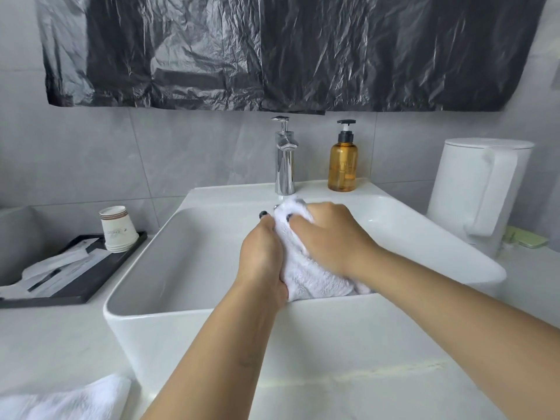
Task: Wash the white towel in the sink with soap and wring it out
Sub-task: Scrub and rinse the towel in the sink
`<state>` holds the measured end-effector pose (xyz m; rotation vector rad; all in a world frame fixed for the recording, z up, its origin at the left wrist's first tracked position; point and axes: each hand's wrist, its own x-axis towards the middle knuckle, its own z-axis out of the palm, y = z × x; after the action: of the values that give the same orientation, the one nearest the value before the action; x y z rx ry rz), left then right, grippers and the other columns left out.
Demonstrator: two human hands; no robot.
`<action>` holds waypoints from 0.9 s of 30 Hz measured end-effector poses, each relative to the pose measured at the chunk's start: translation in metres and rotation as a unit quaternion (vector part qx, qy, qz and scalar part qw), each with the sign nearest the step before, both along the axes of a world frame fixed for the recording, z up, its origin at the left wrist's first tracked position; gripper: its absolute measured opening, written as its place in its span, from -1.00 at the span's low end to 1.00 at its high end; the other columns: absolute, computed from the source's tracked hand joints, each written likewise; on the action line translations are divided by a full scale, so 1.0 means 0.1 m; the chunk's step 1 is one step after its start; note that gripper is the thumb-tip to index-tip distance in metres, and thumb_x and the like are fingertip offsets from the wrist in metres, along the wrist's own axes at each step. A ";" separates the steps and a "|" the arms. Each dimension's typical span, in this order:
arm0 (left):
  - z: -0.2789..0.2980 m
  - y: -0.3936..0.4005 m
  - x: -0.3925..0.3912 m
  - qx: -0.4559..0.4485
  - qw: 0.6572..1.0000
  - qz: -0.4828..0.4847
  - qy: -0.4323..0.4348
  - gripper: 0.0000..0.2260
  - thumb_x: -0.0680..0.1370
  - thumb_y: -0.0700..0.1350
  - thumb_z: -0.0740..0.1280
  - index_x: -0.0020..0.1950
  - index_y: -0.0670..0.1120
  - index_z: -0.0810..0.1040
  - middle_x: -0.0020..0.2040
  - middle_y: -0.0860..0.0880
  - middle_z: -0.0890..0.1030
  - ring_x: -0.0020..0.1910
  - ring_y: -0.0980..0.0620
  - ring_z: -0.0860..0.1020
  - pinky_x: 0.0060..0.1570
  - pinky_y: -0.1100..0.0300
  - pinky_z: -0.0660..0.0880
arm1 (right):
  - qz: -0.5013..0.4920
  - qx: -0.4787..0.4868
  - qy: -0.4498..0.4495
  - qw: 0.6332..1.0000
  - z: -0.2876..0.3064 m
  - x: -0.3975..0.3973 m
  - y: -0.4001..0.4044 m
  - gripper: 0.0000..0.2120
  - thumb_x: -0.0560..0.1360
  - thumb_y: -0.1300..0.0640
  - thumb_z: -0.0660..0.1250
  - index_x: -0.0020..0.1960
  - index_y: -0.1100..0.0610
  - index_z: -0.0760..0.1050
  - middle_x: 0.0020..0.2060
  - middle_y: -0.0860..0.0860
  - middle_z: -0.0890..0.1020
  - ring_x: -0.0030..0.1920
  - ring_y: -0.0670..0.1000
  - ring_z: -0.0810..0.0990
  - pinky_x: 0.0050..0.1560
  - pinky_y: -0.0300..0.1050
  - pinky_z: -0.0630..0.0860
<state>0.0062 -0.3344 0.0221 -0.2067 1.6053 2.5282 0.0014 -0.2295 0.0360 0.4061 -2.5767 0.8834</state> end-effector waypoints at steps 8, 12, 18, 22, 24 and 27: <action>0.01 0.00 0.03 -0.017 0.997 -0.079 0.017 -0.76 0.57 -0.03 0.24 -0.21 -0.09 0.58 -0.31 -0.09 0.57 -0.37 -0.06 0.58 -0.26 0.14 0.55 | -0.030 0.070 0.085 0.993 0.04 0.14 -0.05 -0.69 0.52 -0.04 0.04 -0.37 -0.10 0.35 -0.44 -0.03 0.39 -0.31 0.09 0.40 -0.39 -0.10 0.23; 0.02 0.00 0.07 -0.002 0.998 -0.057 0.027 -0.76 0.64 0.01 0.15 0.08 -0.04 0.57 -0.09 -0.14 0.54 -0.21 -0.07 0.61 -0.17 0.15 0.56 | -0.071 -0.046 -0.037 0.996 0.06 -0.29 -0.02 -0.62 0.55 0.02 0.11 -0.43 0.03 0.35 -0.41 0.01 0.38 -0.24 0.14 0.39 -0.28 -0.07 0.27; 0.02 -0.01 0.03 -0.033 0.998 -0.046 -0.012 -0.71 0.63 -0.07 0.19 -0.22 -0.10 0.56 -0.40 -0.08 0.58 -0.45 -0.05 0.58 -0.35 0.18 0.53 | -0.092 0.111 0.089 0.986 -0.09 0.36 -0.03 -0.62 0.60 -0.02 0.09 -0.35 0.05 0.13 -0.43 -0.03 0.34 -0.26 0.15 0.39 -0.28 -0.04 0.19; 0.01 0.02 0.04 -0.050 0.997 -0.062 -0.003 -0.66 0.59 -0.08 0.23 -0.39 -0.05 0.53 -0.45 -0.03 0.52 -0.50 -0.03 0.54 -0.38 0.23 0.51 | -0.101 0.103 0.086 0.986 -0.02 0.30 -0.08 -0.63 0.60 -0.02 0.09 -0.36 0.05 0.16 -0.39 -0.02 0.36 -0.23 0.15 0.39 -0.27 -0.05 0.20; 0.03 0.01 0.09 -0.041 0.998 -0.055 0.002 -0.72 0.63 0.01 0.20 -0.15 -0.06 0.62 -0.29 -0.10 0.64 -0.30 -0.10 0.66 -0.12 0.08 0.59 | -0.108 0.010 0.023 0.994 0.02 0.02 -0.06 -0.65 0.58 0.00 0.09 -0.37 0.04 0.20 -0.38 0.00 0.38 -0.23 0.14 0.39 -0.27 -0.07 0.24; 0.01 0.01 0.09 -0.040 0.998 -0.049 0.010 -0.68 0.64 0.05 0.18 -0.01 -0.12 0.63 -0.18 -0.17 0.67 -0.16 -0.16 0.69 0.03 -0.03 0.58 | -0.096 -0.076 -0.051 0.991 0.04 -0.23 0.02 -0.66 0.55 0.00 0.10 -0.38 0.04 0.20 -0.39 0.01 0.37 -0.22 0.13 0.40 -0.28 -0.08 0.27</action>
<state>0.0152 -0.3338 0.0232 -0.1082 1.6826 2.4029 -0.0217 -0.2277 0.0403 0.0699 -2.5631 1.0444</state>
